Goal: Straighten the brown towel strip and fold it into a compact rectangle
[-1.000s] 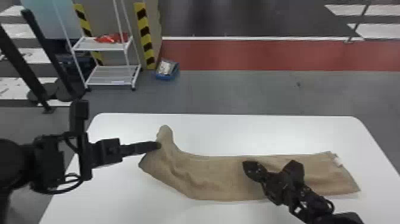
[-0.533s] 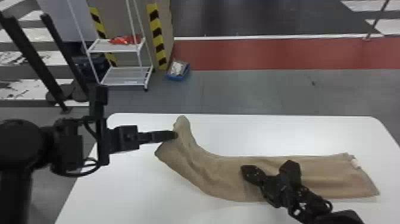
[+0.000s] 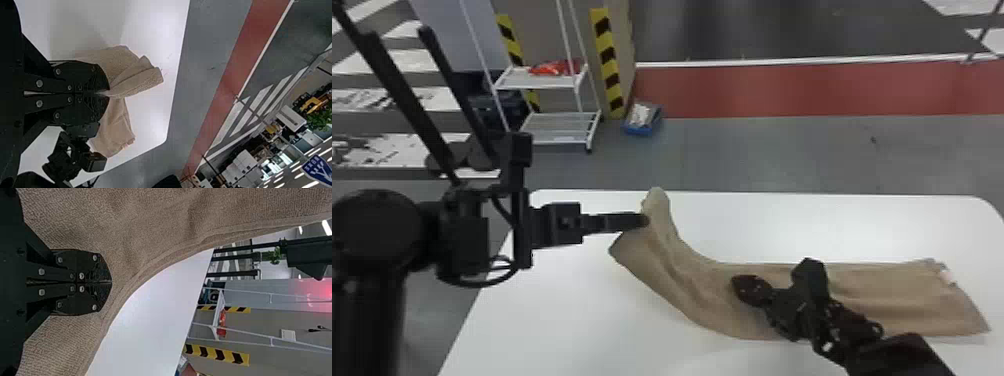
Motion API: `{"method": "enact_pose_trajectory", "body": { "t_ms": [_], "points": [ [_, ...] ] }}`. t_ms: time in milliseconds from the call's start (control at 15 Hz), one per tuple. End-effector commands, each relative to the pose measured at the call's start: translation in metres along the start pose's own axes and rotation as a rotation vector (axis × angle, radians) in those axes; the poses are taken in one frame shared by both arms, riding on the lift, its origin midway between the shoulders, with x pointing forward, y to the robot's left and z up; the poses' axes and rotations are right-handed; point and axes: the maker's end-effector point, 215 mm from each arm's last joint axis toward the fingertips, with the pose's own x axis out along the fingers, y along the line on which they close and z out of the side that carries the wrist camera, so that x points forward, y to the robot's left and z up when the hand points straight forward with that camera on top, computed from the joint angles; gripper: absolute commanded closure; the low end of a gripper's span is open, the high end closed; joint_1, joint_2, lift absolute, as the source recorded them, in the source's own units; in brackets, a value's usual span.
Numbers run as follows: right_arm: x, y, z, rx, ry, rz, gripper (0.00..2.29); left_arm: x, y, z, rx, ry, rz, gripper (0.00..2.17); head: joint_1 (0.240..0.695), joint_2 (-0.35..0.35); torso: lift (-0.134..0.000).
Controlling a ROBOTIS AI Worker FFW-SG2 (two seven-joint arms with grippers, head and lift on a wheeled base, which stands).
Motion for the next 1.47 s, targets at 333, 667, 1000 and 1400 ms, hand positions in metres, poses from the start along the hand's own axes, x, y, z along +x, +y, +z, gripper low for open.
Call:
{"method": "enact_pose_trajectory", "body": {
  "t_ms": [333,667,1000,1400],
  "points": [
    [0.007,0.022,-0.004,0.004,0.017,0.056,1.81,0.002,-0.010,0.004,0.021,0.002,-0.013,1.38,0.695,0.123,0.000],
    [0.020,0.036,0.033,0.046,-0.081,0.079,1.81,0.007,-0.010,0.003,0.030,0.012,-0.004,1.44,0.695,0.137,0.000],
    [0.023,0.039,0.040,0.057,-0.081,0.073,1.81,0.004,-0.006,0.012,0.028,-0.005,0.003,1.44,0.695,0.151,0.000],
    [0.011,0.078,0.009,0.164,0.070,0.106,1.81,-0.008,-0.007,0.039,0.046,-0.042,-0.001,1.44,0.695,0.182,0.000]
  ]
}}
